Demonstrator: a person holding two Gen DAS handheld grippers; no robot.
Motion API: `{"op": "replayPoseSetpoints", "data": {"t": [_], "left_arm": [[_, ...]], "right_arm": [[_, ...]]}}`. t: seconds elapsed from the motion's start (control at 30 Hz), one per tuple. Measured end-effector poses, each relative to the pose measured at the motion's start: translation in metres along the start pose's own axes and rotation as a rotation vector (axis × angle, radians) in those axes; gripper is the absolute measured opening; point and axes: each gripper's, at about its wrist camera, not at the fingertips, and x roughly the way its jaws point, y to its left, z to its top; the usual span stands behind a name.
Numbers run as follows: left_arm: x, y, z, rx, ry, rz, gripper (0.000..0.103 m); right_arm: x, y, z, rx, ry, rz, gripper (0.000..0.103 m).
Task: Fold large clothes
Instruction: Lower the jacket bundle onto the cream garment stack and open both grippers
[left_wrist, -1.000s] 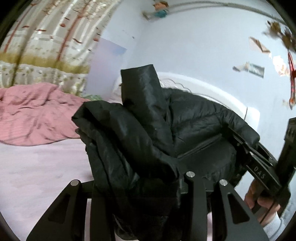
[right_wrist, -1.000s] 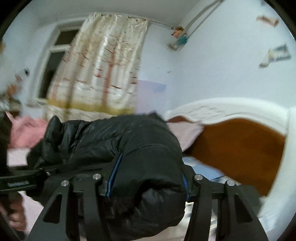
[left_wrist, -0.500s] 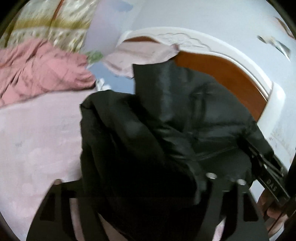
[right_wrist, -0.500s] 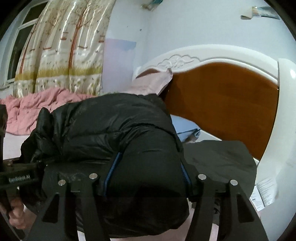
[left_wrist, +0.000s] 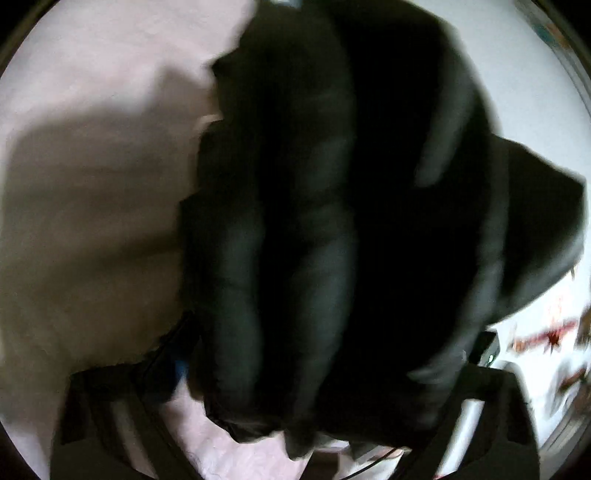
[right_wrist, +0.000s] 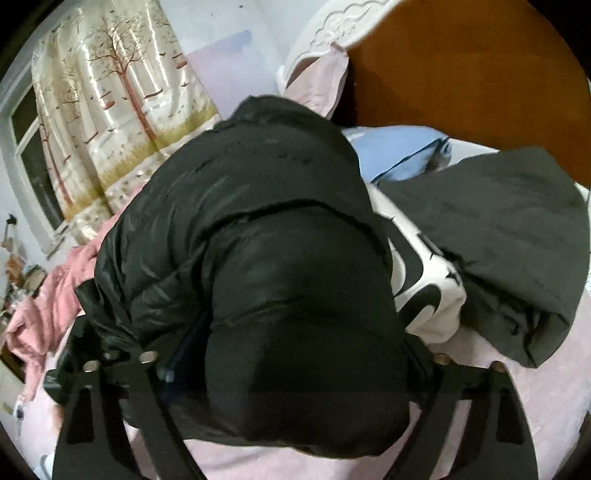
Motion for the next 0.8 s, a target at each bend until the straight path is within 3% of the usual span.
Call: {"op": "replayPoseSetpoints", "data": {"t": [0.07, 0.13, 0.2, 0.33, 0.4, 0.5, 0.53, 0.57, 0.6, 0.7, 0.8], "left_arm": [[-0.008, -0.013, -0.002, 0.036, -0.028, -0.009, 0.044], [-0.020, -0.046, -0.004, 0.176, -0.095, 0.036, 0.036], [-0.029, -0.080, -0.006, 0.329, -0.170, 0.093, 0.035], [-0.029, -0.120, 0.002, 0.505, -0.245, 0.149, 0.035], [-0.015, -0.121, 0.010, 0.545, -0.250, 0.221, 0.039], [0.014, -0.102, 0.014, 0.556, -0.247, 0.386, 0.059], [0.017, -0.097, 0.015, 0.566, -0.263, 0.415, 0.073], [0.016, -0.094, 0.013, 0.574, -0.296, 0.447, 0.097], [0.013, -0.093, 0.011, 0.585, -0.325, 0.493, 0.103], [0.011, -0.099, 0.006, 0.718, -0.339, 0.549, 0.103], [-0.010, -0.110, -0.007, 0.773, -0.427, 0.586, 0.103]], "right_arm": [[-0.007, 0.013, -0.002, -0.095, -0.042, -0.023, 0.052], [-0.017, 0.031, -0.002, -0.172, -0.126, -0.065, 0.046], [-0.028, 0.051, 0.002, -0.230, -0.225, -0.114, 0.042], [-0.041, 0.064, 0.015, -0.250, -0.354, -0.167, 0.042], [-0.029, 0.064, 0.021, -0.242, -0.327, -0.198, 0.043], [0.001, 0.052, 0.014, -0.234, -0.233, -0.283, 0.047], [0.007, 0.045, 0.007, -0.222, -0.213, -0.299, 0.050], [0.007, 0.040, 0.003, -0.207, -0.222, -0.304, 0.054], [0.004, 0.036, 0.001, -0.187, -0.233, -0.297, 0.058], [-0.002, 0.027, 0.002, -0.126, -0.229, -0.254, 0.076], [-0.012, 0.028, 0.001, -0.108, -0.246, -0.270, 0.086]]}}
